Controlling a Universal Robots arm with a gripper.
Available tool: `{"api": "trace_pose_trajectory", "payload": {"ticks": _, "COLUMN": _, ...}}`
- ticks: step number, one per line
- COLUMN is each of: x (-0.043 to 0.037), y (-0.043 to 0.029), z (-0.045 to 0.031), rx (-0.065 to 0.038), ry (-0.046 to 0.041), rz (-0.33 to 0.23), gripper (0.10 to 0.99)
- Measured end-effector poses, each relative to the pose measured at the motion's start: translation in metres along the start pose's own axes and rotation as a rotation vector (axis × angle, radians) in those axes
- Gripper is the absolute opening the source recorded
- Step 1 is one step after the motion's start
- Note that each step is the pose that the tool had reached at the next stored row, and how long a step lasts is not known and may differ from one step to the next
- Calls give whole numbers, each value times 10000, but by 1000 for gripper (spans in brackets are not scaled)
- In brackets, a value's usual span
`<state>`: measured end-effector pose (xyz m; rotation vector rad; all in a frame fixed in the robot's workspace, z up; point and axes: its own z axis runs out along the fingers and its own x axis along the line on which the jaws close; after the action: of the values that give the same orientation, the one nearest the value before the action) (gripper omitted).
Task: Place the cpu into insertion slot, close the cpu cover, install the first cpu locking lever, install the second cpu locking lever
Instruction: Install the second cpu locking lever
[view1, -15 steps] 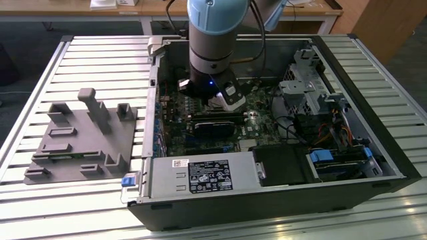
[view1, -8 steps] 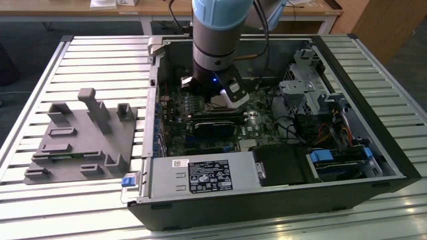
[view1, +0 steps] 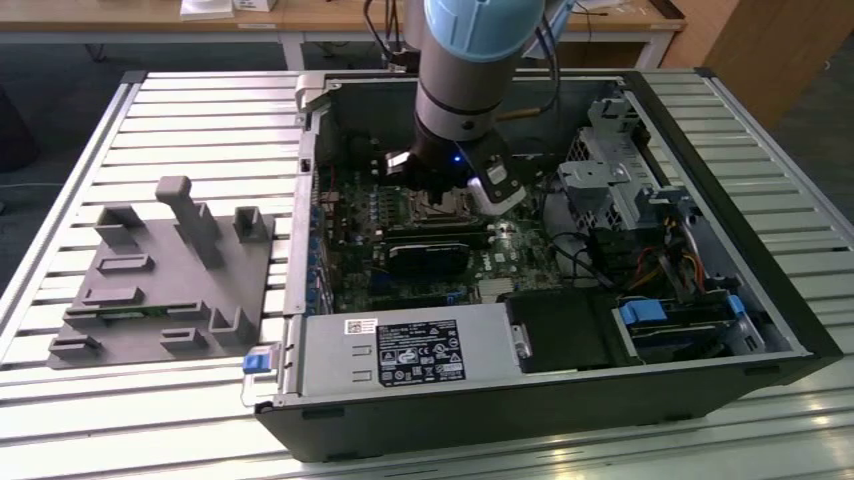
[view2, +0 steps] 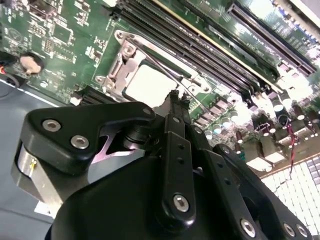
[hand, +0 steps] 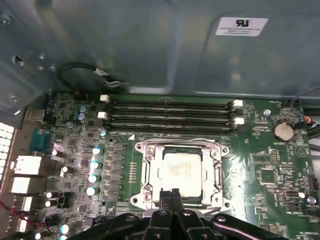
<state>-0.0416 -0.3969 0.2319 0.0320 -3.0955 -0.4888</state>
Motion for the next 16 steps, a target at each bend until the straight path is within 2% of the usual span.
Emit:
{"api": "trace_pose_trajectory", "payload": {"ticks": 5, "x": -6, "y": 1, "z": -50, "rx": -2, "ry": -2, "rz": 0, "gripper": 106}}
{"api": "trace_pose_trajectory", "payload": {"ticks": 11, "x": -7, "y": -117, "z": -84, "rx": -2, "ry": 19, "rz": 7, "gripper": 106}}
{"api": "trace_pose_trajectory", "payload": {"ticks": 13, "x": -13, "y": -133, "z": -87, "rx": -3, "ry": 78, "rz": 28, "gripper": 106}}
{"api": "trace_pose_trajectory", "payload": {"ticks": 16, "x": -16, "y": -145, "z": -79, "rx": -8, "ry": 255, "rz": 89, "gripper": 106}}
